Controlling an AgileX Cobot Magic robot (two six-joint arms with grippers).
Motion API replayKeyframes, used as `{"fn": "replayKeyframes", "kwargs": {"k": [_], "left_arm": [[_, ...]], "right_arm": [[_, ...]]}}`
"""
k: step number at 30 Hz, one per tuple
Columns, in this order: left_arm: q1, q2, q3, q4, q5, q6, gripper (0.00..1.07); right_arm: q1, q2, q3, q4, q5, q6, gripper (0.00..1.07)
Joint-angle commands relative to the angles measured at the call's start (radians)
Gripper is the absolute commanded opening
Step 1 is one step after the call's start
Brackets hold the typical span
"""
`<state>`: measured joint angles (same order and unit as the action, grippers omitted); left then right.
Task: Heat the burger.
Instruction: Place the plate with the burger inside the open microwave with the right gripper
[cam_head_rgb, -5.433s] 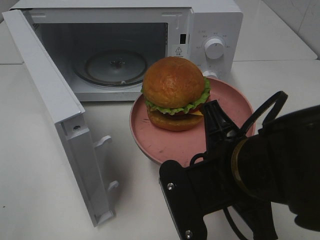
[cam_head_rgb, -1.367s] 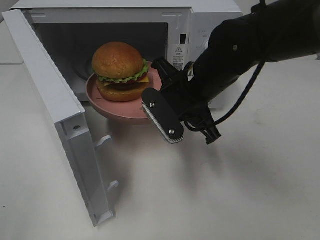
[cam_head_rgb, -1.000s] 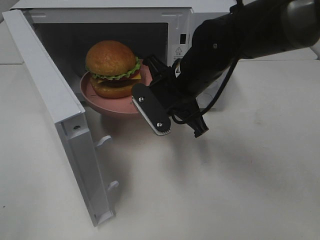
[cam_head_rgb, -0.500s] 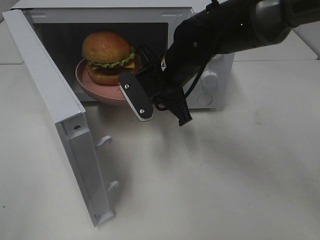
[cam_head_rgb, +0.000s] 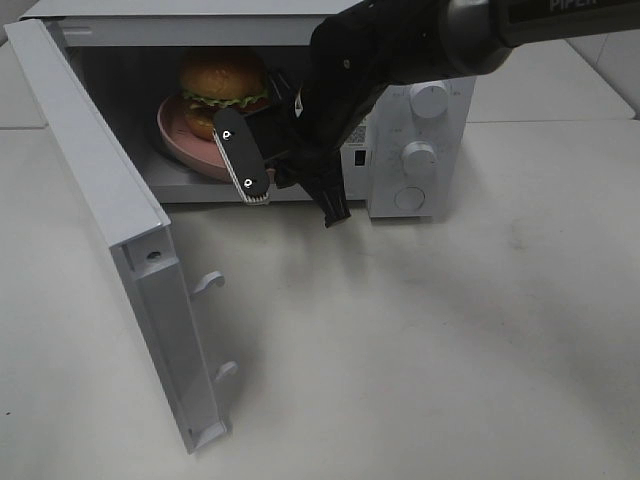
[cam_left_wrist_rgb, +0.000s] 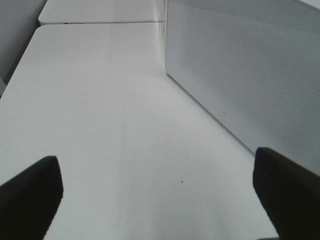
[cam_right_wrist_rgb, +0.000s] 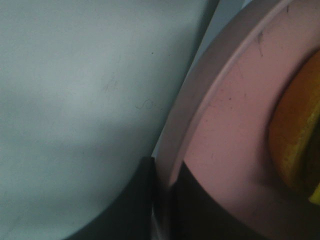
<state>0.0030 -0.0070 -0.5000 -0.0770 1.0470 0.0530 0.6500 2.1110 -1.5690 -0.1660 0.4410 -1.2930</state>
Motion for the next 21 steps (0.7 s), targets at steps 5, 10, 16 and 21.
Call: {"fn": "replayKeyframes", "kwargs": {"k": [5, 10, 16, 21], "left_arm": [[-0.002, -0.024, 0.003, -0.001, -0.009, -0.002, 0.98], [-0.002, -0.024, 0.003, -0.001, -0.009, -0.002, 0.98], [-0.002, -0.024, 0.003, -0.001, -0.009, -0.002, 0.98], [-0.002, -0.024, 0.003, -0.001, -0.009, -0.002, 0.98]], "right_arm": [[-0.010, 0.045, -0.115, -0.089, 0.009, 0.071, 0.01], [-0.010, 0.074, -0.160, -0.143, 0.018, 0.094, 0.01], [-0.010, 0.103, -0.215, -0.146, 0.014, 0.094, 0.03], [-0.010, 0.133, -0.248, -0.146, 0.006, 0.086, 0.03]]}}
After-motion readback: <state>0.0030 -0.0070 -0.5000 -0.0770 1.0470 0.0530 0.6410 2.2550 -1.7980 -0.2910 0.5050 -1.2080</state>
